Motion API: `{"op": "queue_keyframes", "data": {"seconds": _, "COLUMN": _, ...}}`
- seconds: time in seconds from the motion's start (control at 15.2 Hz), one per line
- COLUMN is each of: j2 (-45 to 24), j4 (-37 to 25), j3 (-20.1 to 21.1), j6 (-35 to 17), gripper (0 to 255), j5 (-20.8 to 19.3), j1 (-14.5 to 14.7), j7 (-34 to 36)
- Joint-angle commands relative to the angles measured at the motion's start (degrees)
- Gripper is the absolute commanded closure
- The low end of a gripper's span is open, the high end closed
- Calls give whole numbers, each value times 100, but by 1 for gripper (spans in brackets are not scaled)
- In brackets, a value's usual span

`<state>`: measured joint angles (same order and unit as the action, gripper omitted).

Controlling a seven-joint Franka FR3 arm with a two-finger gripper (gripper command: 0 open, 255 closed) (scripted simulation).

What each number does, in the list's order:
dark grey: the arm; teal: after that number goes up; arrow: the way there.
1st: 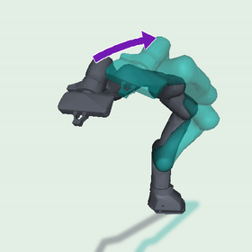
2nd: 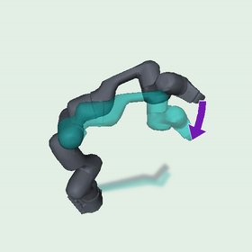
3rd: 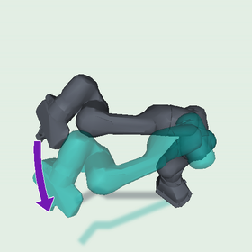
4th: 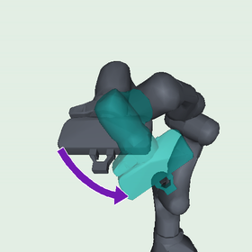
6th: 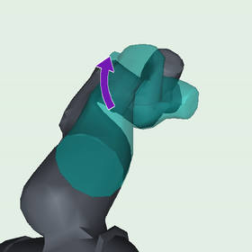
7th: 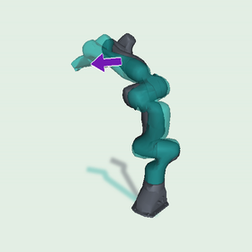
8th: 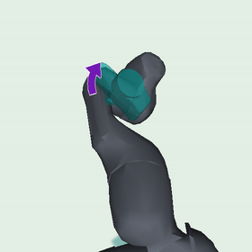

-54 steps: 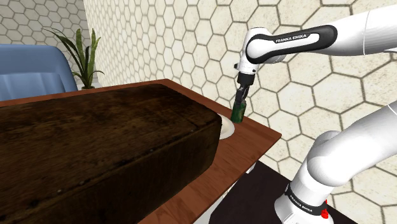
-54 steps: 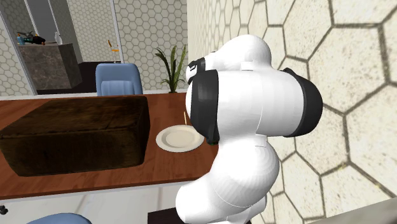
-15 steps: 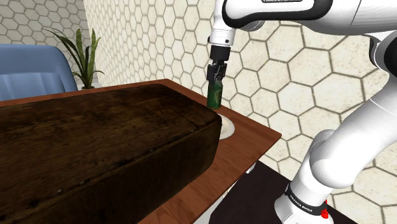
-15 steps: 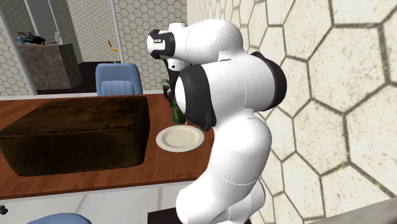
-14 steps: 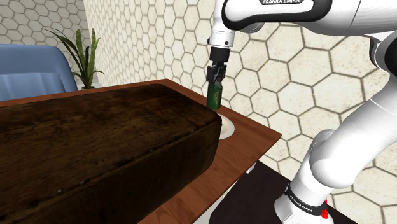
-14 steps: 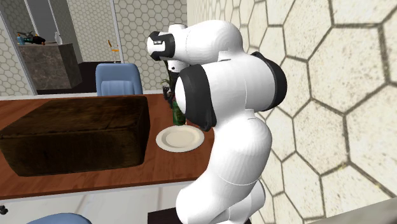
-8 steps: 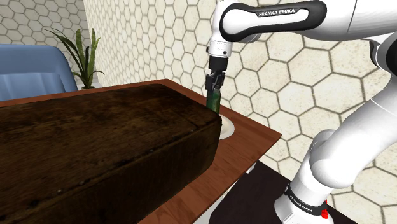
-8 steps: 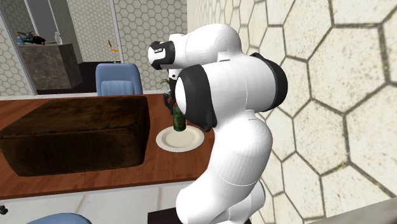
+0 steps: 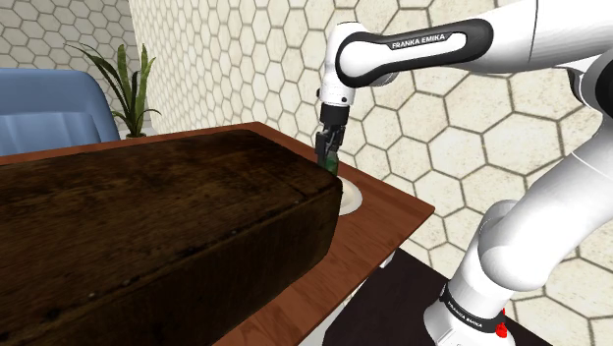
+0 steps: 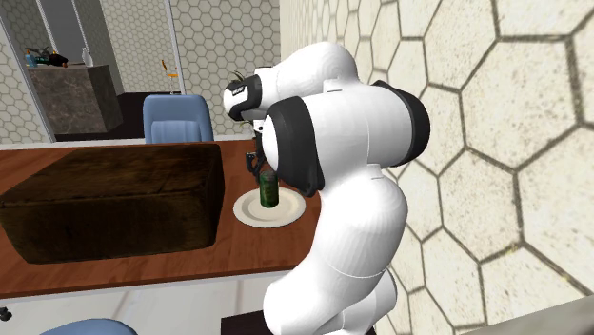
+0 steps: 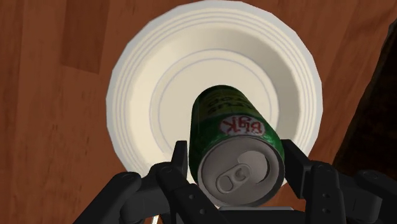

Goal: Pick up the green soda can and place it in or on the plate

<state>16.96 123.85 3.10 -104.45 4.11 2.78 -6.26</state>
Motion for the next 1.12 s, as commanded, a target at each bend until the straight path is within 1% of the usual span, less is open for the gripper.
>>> {"op": "queue_keyframes", "data": {"seconds": 0.0, "j2": -18, "j4": 82, "j3": 3, "j6": -105, "gripper": 255, "j5": 2, "j1": 1, "j7": -3}}
{"op": "queue_keyframes", "data": {"seconds": 0.46, "j2": -19, "j4": 81, "j3": 3, "j6": -105, "gripper": 255, "j5": 2, "j1": 1, "j7": -3}}
{"op": "queue_keyframes", "data": {"seconds": 0.53, "j2": -19, "j4": 81, "j3": 3, "j6": -104, "gripper": 0, "j5": 2, "j1": 1, "j7": -3}}
{"op": "queue_keyframes", "data": {"seconds": 0.86, "j2": -19, "j4": 81, "j3": 3, "j6": -104, "gripper": 0, "j5": 2, "j1": 1, "j7": -3}}
{"op": "queue_keyframes", "data": {"seconds": 1.06, "j2": -12, "j4": -489, "j3": -21, "j6": 473, "gripper": 0, "j5": -16, "j1": -12, "j7": 4}}
